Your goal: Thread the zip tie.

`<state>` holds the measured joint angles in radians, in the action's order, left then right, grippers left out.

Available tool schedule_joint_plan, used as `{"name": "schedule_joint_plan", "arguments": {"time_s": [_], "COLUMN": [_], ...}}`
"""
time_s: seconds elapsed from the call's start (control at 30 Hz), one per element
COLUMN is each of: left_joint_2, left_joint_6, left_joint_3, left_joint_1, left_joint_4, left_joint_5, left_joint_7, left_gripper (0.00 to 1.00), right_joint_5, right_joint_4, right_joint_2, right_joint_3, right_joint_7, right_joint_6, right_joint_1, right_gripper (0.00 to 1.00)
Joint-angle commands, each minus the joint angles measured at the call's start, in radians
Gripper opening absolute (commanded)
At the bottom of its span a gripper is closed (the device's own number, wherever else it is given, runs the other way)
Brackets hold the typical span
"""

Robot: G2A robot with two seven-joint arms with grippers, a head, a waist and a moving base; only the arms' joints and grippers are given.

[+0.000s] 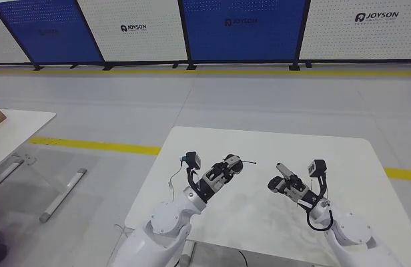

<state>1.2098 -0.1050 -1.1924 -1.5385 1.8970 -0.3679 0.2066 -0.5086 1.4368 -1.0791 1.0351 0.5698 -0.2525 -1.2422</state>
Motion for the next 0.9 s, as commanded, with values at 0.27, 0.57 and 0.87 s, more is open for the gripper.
{"name": "schedule_joint_plan", "arguments": {"time_s": [0.27,0.57,0.87], "left_joint_2": [-0.003,-0.013,-0.015], "left_joint_6": [-0.054,-0.062,-0.100], "left_joint_3": [-0.055,-0.146,-0.187], "left_joint_1": [-0.024,-0.095,-0.130], "left_joint_4": [0.092,0.231,0.279], "left_joint_5": [-0.012,-0.050,-0.116], "left_joint_7": [-0.031,0.005,0.036], "left_gripper": [0.00,0.00,0.00], "right_joint_5": [0.000,0.000,0.000], "right_joint_4": [0.000,0.000,0.000], "right_joint_2": [0.000,0.000,0.000], "right_joint_3": [0.000,0.000,0.000], "right_joint_7": [0.000,0.000,0.000], "right_joint_6": [0.000,0.000,0.000], "right_joint_1": [0.000,0.000,0.000], "right_gripper": [1.00,1.00,1.00]}}
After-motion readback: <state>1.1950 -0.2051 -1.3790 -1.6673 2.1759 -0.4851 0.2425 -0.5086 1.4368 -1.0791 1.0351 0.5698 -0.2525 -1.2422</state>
